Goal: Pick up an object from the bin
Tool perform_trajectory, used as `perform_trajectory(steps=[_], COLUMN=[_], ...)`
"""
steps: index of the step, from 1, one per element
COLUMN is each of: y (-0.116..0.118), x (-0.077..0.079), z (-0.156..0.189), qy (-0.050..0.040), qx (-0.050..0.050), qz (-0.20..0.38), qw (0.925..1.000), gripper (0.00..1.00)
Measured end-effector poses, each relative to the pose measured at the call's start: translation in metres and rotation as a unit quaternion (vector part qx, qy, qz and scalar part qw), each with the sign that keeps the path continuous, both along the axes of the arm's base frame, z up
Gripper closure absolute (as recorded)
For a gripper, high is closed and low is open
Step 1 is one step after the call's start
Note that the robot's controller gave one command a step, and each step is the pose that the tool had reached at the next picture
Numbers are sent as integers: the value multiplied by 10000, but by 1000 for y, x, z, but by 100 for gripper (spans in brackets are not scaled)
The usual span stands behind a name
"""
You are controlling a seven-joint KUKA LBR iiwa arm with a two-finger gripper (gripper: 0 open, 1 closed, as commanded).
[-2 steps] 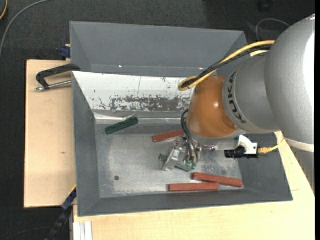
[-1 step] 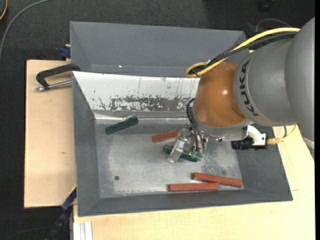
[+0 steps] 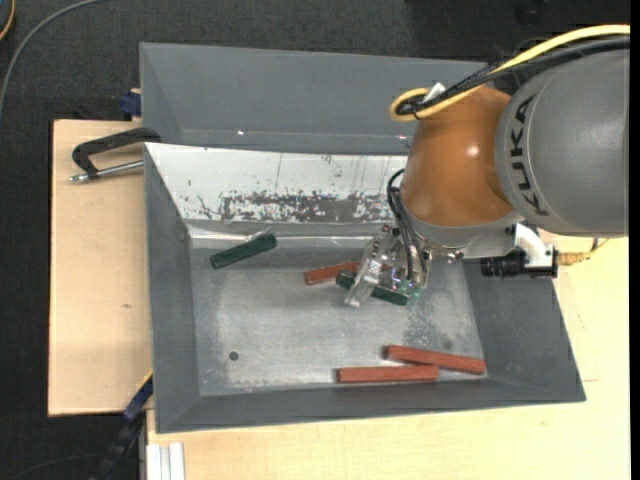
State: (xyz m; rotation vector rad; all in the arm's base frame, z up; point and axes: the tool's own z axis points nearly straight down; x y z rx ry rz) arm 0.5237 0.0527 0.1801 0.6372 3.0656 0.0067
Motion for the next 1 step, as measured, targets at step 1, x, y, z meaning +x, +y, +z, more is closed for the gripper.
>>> perform_trajectory(steps=[1], y=[1], x=[1], z=[3], qy=[29], qx=[-2], qz=[7], qw=[10000], gripper=[100])
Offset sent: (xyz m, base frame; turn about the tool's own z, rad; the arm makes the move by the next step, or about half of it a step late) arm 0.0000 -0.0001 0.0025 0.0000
